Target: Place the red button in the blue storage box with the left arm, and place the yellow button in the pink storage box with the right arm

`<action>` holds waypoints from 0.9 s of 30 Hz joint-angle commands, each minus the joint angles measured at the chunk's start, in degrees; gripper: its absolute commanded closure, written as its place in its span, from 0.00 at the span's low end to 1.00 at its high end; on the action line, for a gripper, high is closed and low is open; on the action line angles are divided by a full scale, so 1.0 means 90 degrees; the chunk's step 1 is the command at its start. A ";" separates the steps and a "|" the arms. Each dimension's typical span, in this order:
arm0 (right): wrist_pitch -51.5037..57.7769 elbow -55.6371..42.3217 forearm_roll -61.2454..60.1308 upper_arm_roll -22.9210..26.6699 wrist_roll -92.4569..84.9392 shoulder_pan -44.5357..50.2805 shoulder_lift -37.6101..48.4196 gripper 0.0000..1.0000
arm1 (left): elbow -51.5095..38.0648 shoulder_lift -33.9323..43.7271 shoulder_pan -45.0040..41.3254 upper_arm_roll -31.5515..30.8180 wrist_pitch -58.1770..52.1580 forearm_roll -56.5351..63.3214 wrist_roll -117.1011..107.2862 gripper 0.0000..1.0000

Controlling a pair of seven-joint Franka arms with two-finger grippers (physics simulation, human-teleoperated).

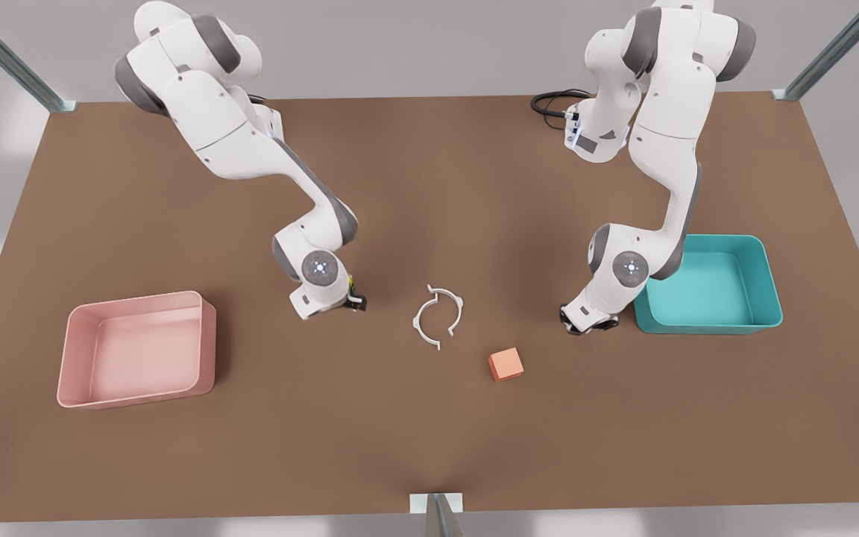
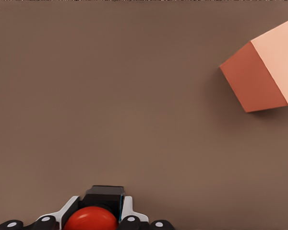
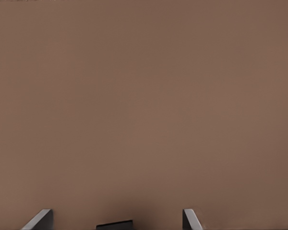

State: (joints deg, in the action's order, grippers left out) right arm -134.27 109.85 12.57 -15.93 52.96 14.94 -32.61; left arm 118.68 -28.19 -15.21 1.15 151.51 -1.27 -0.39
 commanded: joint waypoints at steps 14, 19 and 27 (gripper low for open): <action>-0.0970 0.0734 0.0713 -0.0691 0.2280 -0.0762 0.0137 0.00 | -0.0022 0.2585 0.2891 0.0194 -0.3719 -0.0064 0.4418 0.52; -0.1205 0.0841 0.0713 -0.0808 0.2270 -0.0713 0.0098 0.00 | 0.0007 0.2097 0.3556 0.0214 -0.3719 -0.0083 0.5483 0.46; -0.1205 0.0880 0.0713 -0.0857 0.2290 -0.0703 0.0078 0.00 | -0.0032 0.1746 0.3448 0.0194 -0.3650 -0.0347 0.5425 0.00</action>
State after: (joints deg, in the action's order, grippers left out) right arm -144.72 117.76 19.00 -23.63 69.96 8.69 -31.89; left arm 118.41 -12.47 15.85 2.90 119.69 -3.69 28.21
